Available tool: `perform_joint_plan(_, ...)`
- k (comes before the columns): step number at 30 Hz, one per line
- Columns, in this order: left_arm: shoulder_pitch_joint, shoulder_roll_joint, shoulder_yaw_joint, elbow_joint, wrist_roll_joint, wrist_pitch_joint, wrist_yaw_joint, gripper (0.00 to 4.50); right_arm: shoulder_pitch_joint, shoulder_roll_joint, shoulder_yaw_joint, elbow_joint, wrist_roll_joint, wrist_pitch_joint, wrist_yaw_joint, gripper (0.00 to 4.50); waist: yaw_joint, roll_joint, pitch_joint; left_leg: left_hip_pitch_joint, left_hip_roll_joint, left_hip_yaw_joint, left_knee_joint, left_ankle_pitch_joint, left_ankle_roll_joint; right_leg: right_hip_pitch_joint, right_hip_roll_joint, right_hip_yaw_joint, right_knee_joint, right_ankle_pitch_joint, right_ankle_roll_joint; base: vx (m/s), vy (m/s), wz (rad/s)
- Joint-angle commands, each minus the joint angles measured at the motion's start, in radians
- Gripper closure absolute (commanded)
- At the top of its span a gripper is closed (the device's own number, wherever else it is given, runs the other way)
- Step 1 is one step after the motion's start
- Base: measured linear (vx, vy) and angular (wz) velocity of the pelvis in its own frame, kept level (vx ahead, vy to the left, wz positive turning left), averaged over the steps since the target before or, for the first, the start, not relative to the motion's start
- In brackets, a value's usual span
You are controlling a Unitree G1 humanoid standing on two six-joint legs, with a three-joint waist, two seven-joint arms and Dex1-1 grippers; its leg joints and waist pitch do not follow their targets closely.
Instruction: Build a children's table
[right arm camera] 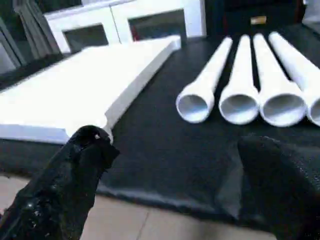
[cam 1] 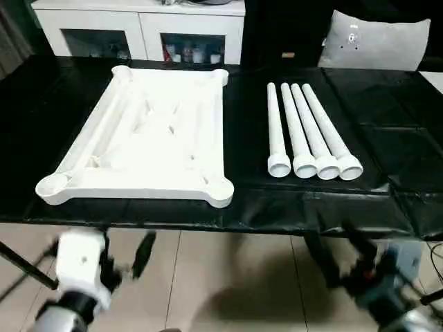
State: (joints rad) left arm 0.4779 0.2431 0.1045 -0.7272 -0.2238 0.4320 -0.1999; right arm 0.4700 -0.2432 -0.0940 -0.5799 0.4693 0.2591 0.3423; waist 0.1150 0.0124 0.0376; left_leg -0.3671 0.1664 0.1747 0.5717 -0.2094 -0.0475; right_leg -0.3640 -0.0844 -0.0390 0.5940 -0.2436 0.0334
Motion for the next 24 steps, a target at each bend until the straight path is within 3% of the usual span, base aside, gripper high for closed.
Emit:
perform_joint_plan(1,-0.017,-0.004,-0.001,-0.037,0.0,0.055,0.026,0.06,0.0,-0.018,-0.023,-0.029,0.001,0.029,-0.016,0.0,0.003,0.0,-0.024,0.004,0.056,-0.031,-0.075,-0.203,0.008,0.02,-0.04,0.038,-0.069,-0.018,-0.062,0.0,0.0,0.0)
perform_joint_plan(5,-0.066,0.001,-0.008,-0.062,0.033,0.117,0.064,0.06,-0.009,-0.026,-0.052,-0.041,-0.031,0.05,-0.048,0.0,0.005,0.0,-0.026,0.003,0.053,-0.032,-0.073,-0.205,0.0,0.022,-0.042,0.037,-0.069,-0.04,-0.05,0.0,0.0,0.0)
perform_joint_plan(8,-0.103,0.009,-0.006,-0.049,0.043,0.126,0.07,0.06,-0.032,-0.011,-0.072,-0.032,0.001,0.061,-0.065,0.0,0.004,0.0,-0.025,0.004,0.051,-0.034,-0.075,-0.229,-0.003,0.021,-0.043,0.036,-0.072,-0.092,-0.044,0.0,0.0,0.0)
perform_joint_plan(9,-0.2,0.016,0.016,-0.007,0.017,0.136,0.068,0.06,-0.1,-0.01,-0.073,-0.009,0.026,0.08,-0.082,0.0,0.0,-0.001,-0.023,0.005,0.05,-0.034,-0.077,-0.247,-0.009,0.018,-0.041,0.036,-0.075,-0.135,-0.039,0.0,0.0,0.0)
perform_joint_plan(10,-0.226,0.013,0.024,0.009,0.011,0.137,0.073,0.06,-0.12,-0.005,-0.074,-0.001,0.034,0.08,-0.089,0.0,-0.005,-0.01,-0.027,0.01,0.049,-0.033,-0.075,-0.254,-0.018,0.015,-0.039,0.036,-0.075,-0.161,-0.041,0.0,0.0,0.0)
perform_joint_plan(11,-0.244,0.011,0.029,0.018,0.008,0.14,0.076,0.06,-0.133,-0.003,-0.076,0.003,0.04,0.081,-0.094,0.0,-0.004,-0.004,-0.028,0.011,0.05,-0.035,-0.076,-0.253,-0.021,0.014,-0.04,0.036,-0.072,-0.164,-0.045,0.0,0.0,0.0)
perform_joint_plan(12,-0.288,0.007,0.033,0.062,0.014,0.123,0.082,0.06,-0.164,0.013,-0.079,0.027,0.049,0.078,-0.11,0.0,-0.008,-0.008,-0.028,0.01,0.05,-0.032,-0.075,-0.248,-0.022,0.014,-0.039,0.037,-0.073,-0.16,-0.046,0.0,0.0,0.0)
perform_joint_plan(14,-0.314,0.004,0.032,0.105,0.026,0.092,0.084,0.06,-0.182,0.028,-0.075,0.048,0.051,0.069,-0.115,0.0,-0.011,-0.004,-0.031,0.009,0.049,-0.032,-0.071,-0.216,-0.022,0.012,-0.039,0.038,-0.071,-0.12,-0.051,0.0,0.0,0.0)
perform_joint_plan(15,-0.363,0.023,0.019,0.202,0.053,0.053,0.068,0.06,-0.218,0.051,-0.053,0.1,0.011,0.051,-0.13,0.0,-0.016,-0.01,-0.035,0.008,0.05,-0.03,-0.069,-0.195,-0.025,0.016,-0.039,0.038,-0.066,-0.084,-0.055,0.0,0.0,0.0)
perform_joint_plan(16,-0.385,0.021,0.023,0.244,0.032,0.052,0.046,0.06,-0.238,0.07,-0.051,0.127,-0.004,0.045,-0.149,0.0,-0.023,-0.018,-0.037,0.009,0.045,-0.026,-0.065,-0.18,-0.028,0.011,-0.035,0.038,-0.065,-0.07,-0.056,0.0,0.0,0.0)
perform_joint_plan(17,-0.408,0.018,0.024,0.289,0.015,0.048,0.025,0.06,-0.264,0.091,-0.055,0.158,-0.016,0.042,-0.175,0.0,-0.026,-0.006,-0.041,0.008,0.044,-0.029,-0.067,-0.179,-0.041,0.012,-0.037,0.038,-0.058,-0.062,-0.067,0.0,0.0,0.0)
perform_joint_plan(18,-0.428,0.028,0.004,0.338,0.035,0.017,0.008,0.06,-0.292,0.104,-0.058,0.188,-0.029,0.042,-0.199,0.0,-0.031,-0.02,-0.041,0.011,0.046,-0.026,-0.065,-0.183,-0.042,0.01,-0.036,0.039,-0.062,-0.06,-0.068,0.0,0.0,0.0)
perform_joint_plan(20,-0.457,0.021,-0.019,0.411,0.058,-0.02,0.004,0.06,-0.34,0.116,-0.053,0.24,-0.052,0.046,-0.223,0.0,-0.032,-0.014,-0.046,0.011,0.048,-0.029,-0.065,-0.173,-0.047,0.015,-0.038,0.037,-0.055,-0.032,-0.073,0.0,0.0,0.0)
perform_joint_plan(21,-0.472,0.011,-0.034,0.452,0.073,-0.032,0.014,0.06,-0.374,0.119,-0.038,0.278,-0.076,0.046,-0.231,0.0,-0.036,0.004,-0.049,0.014,0.046,-0.029,-0.062,-0.169,-0.057,0.013,-0.036,0.037,-0.051,0.0,-0.078,0.0,0.0,0.0)
perform_joint_plan(22,-0.485,0.004,-0.042,0.481,0.081,-0.038,0.022,0.06,-0.397,0.119,-0.027,0.304,-0.088,0.048,-0.238,0.0,-0.039,0.003,-0.049,0.013,0.046,-0.029,-0.062,-0.171,-0.065,0.016,-0.036,0.036,-0.05,0.021,-0.083,0.0,0.0,0.0)
perform_joint_plan(23,-0.507,-0.006,-0.069,0.533,0.103,-0.058,0.029,0.06,-0.452,0.102,0.018,0.363,-0.146,0.056,-0.251,0.0,-0.043,0.004,-0.05,0.012,0.046,-0.029,-0.061,-0.17,-0.073,0.017,-0.036,0.034,-0.051,0.039,-0.091,0.0,0.0,0.0)
perform_joint_plan(24,-0.513,-0.017,-0.071,0.542,0.103,-0.061,0.038,0.06,-0.468,0.102,0.029,0.377,-0.157,0.051,-0.25,0.0,-0.042,0.01,-0.052,0.009,0.042,-0.028,-0.058,-0.171,-0.072,0.022,-0.041,0.036,-0.048,0.042,-0.102,0.0,0.0,0.0)
